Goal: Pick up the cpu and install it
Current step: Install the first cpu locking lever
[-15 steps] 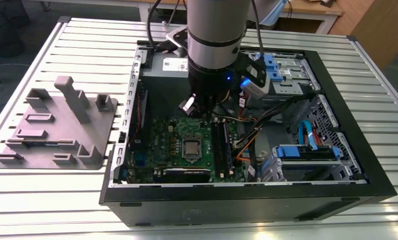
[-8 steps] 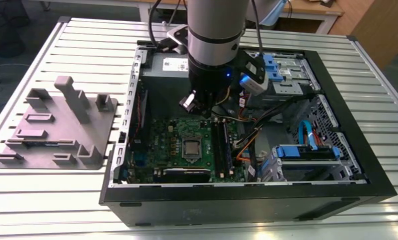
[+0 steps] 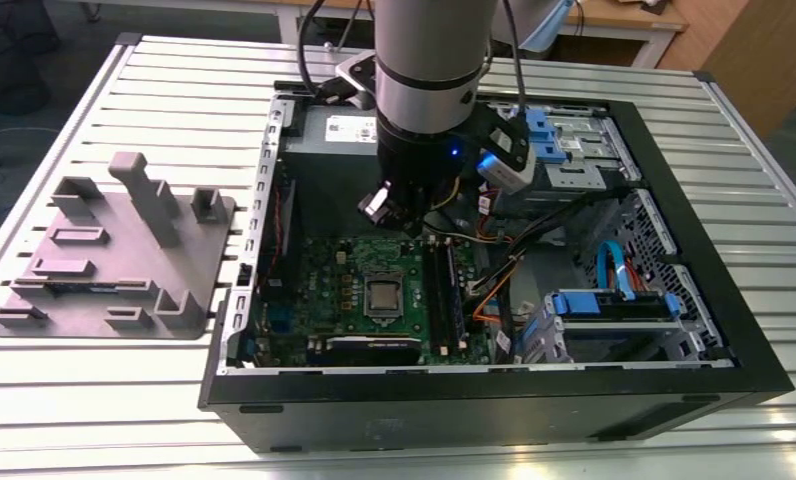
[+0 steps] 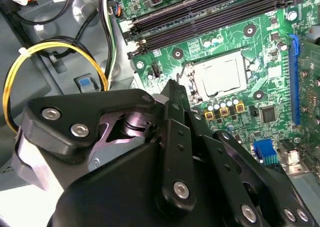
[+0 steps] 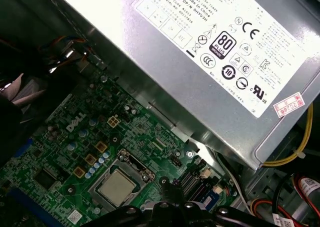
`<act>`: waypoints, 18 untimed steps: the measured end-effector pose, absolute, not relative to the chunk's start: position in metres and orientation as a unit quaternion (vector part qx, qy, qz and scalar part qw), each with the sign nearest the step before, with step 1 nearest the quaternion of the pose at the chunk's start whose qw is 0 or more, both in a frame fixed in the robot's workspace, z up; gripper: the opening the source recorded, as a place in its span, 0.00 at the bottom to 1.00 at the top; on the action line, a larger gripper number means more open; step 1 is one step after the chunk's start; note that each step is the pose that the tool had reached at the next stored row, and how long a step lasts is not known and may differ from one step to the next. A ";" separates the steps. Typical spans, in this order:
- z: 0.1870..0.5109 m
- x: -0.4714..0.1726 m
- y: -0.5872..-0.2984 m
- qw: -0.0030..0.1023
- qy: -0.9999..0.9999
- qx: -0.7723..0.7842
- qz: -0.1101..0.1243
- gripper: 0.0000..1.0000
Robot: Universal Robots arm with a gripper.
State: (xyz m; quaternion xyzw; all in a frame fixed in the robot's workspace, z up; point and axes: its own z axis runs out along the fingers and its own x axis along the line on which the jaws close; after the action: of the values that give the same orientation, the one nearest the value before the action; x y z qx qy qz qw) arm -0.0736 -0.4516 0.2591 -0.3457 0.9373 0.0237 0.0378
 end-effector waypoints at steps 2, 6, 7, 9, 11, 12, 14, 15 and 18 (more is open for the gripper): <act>0.259 -0.074 -0.452 0.038 0.937 -0.345 0.024 0.11; 0.258 -0.074 -0.451 0.039 0.946 -0.322 0.023 0.11; 0.257 -0.074 -0.451 0.039 0.948 -0.315 0.022 0.11; 0.257 -0.074 -0.451 0.039 0.952 -0.302 0.022 0.11; 0.257 -0.074 -0.450 0.039 0.954 -0.296 0.022 0.11; 0.256 -0.074 -0.449 0.039 0.955 -0.295 0.022 0.11; 0.256 -0.074 -0.448 0.039 0.955 -0.292 0.022 0.11; 0.255 -0.074 -0.447 0.039 0.956 -0.291 0.022 0.11; 0.254 -0.073 -0.445 0.039 0.957 -0.286 0.022 0.11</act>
State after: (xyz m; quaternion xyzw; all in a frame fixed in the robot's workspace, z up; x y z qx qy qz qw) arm -0.0735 -0.4449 0.2538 -0.2859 0.9572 0.0216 0.0394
